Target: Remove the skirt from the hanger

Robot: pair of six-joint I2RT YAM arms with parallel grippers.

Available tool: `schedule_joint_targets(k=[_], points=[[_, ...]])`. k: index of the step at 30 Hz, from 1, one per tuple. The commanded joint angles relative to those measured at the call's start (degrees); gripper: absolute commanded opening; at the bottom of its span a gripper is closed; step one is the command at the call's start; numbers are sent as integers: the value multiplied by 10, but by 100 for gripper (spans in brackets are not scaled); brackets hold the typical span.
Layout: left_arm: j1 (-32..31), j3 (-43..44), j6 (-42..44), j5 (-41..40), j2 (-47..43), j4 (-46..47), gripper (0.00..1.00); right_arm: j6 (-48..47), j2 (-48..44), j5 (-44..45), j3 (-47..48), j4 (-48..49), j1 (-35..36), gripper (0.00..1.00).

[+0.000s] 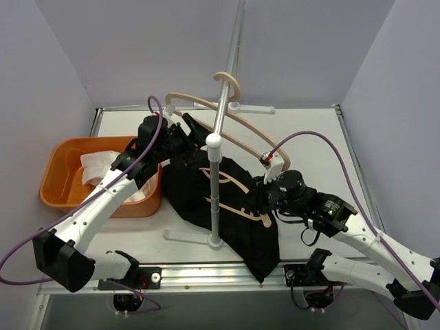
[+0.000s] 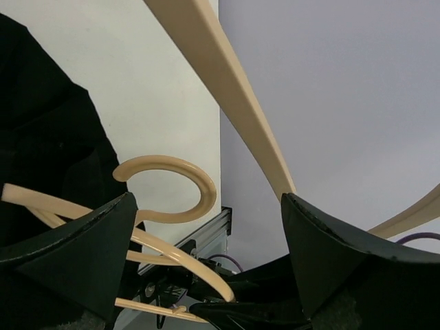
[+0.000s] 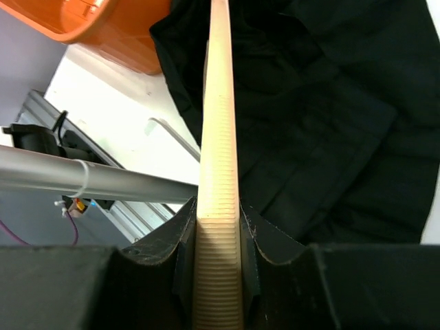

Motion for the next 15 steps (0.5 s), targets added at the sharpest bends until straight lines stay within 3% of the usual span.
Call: schedule_joint_targets(k=[1,15], points=[[9,-7,14,-1,-18,-14,94,8,-6,38,31,-39,5,0],[4,20,117,-81,-27,-219,94,146,-83,197,25,-175,4,0]])
